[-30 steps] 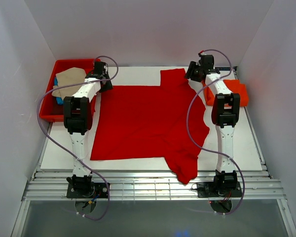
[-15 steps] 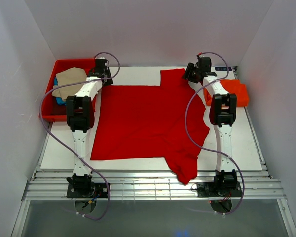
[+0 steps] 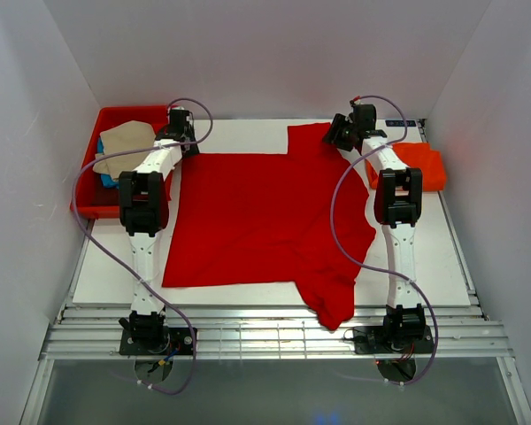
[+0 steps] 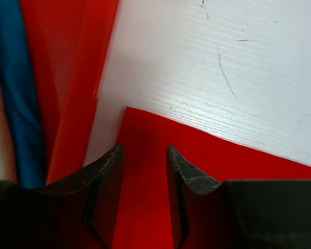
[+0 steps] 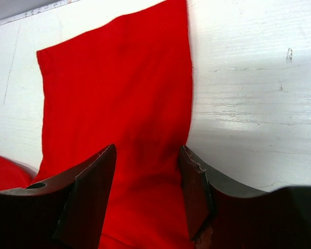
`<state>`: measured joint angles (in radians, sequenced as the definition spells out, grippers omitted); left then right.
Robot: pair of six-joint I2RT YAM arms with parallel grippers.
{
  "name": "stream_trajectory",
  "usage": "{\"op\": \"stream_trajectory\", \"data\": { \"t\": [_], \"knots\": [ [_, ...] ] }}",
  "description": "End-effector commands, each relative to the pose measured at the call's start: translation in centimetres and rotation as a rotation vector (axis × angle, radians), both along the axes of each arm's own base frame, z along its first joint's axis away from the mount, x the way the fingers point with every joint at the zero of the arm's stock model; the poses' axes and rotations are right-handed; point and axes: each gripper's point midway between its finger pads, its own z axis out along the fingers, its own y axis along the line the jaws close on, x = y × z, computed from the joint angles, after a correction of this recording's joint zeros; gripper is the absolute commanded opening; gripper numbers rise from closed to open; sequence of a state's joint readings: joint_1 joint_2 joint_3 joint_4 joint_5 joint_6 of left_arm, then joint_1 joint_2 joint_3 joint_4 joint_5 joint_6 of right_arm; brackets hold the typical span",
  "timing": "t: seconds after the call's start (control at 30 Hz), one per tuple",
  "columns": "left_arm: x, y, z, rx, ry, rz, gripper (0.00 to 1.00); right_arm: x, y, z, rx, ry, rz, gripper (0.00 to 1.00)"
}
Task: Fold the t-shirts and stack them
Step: Flatten the tshirt out
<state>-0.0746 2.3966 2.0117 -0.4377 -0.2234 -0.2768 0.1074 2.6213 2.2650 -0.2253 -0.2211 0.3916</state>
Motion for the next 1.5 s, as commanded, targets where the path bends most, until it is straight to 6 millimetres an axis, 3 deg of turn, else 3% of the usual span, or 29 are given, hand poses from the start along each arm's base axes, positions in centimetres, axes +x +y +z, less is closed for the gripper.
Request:
{"op": "stream_trajectory", "data": {
  "t": [0.0,0.17,0.33,0.67,0.93,1.13,1.47],
  "knots": [
    [0.2,2.5,-1.0,0.020,0.022,0.033,0.49,0.2,1.3,0.2,0.032,-0.007,0.026,0.58],
    [-0.4,2.7,-3.0,0.018,0.066,0.035,0.48,-0.1,2.0,0.1,0.032,0.000,0.040,0.58],
    [-0.6,2.9,-3.6,0.027,0.076,0.049,0.48,-0.2,1.9,0.2,0.015,-0.001,0.039,0.57],
    [-0.1,5.4,-0.7,0.106,0.009,0.154,0.47,-0.4,1.5,0.7,-0.015,-0.009,0.042,0.56],
    [-0.2,6.8,-0.7,0.129,-0.001,0.219,0.47,-0.5,1.4,1.6,-0.027,-0.028,0.052,0.55],
    [0.3,7.3,0.0,0.128,-0.041,0.234,0.48,-1.0,1.4,1.2,-0.030,-0.009,0.063,0.54],
    [-1.1,7.7,-5.1,0.127,0.077,0.234,0.47,-1.4,1.2,1.4,-0.053,-0.008,0.073,0.54]
  ]
}}
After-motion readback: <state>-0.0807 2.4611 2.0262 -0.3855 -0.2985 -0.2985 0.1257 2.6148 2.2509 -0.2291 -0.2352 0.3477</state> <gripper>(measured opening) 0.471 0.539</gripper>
